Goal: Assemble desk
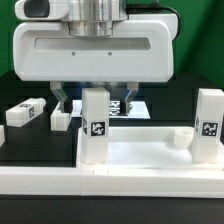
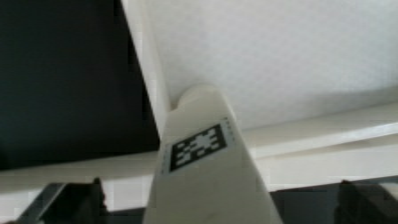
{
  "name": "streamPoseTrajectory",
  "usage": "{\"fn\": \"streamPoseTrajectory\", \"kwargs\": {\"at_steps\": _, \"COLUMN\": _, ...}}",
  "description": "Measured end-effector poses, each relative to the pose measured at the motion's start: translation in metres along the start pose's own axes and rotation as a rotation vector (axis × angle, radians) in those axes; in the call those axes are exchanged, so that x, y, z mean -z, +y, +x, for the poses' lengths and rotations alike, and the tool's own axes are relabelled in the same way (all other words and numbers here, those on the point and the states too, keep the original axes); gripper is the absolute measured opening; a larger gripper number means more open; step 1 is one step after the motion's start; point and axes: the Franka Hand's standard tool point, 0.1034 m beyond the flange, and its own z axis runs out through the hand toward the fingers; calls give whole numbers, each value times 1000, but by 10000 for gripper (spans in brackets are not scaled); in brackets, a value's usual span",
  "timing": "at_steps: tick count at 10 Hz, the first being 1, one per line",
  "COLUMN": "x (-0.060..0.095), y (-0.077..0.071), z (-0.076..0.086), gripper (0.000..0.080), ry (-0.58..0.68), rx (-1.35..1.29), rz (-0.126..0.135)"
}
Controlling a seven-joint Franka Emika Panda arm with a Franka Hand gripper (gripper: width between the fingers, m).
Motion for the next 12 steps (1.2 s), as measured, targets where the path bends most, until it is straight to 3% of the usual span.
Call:
{"fn": "streamPoseTrajectory", "kwargs": {"at_steps": 3, "x": 1, "y": 2, "z": 1, "gripper": 648, "ry": 2, "rx": 190, "rz": -17}}
{"fn": "streamPoseTrajectory", "kwargs": {"at_steps": 5, "x": 1, "y": 3, "z": 1, "gripper": 395, "ry": 1, "rx": 219, "rz": -19}}
{"fn": "streamPoseTrajectory", "kwargs": {"at_steps": 6, "x": 1, "y": 3, "z": 1, "gripper": 395, "ry": 1, "rx": 218, "rz": -19}}
{"fn": "streamPoseTrajectory", "kwargs": {"at_steps": 7, "x": 1, "y": 4, "z": 1, "gripper": 288, "ry": 0, "rx": 209, "rz": -19}}
{"fn": "streamPoseTrajectory", "kwargs": {"at_steps": 10, "x": 1, "y": 3, "z": 1, "gripper": 288, "ry": 1, "rx": 154, "rz": -18}}
{"fn": "streamPoseTrajectory", "kwargs": {"at_steps": 12, "x": 1, "y": 4, "z": 1, "gripper": 288, "ry": 6, "rx": -82, "rz": -3}}
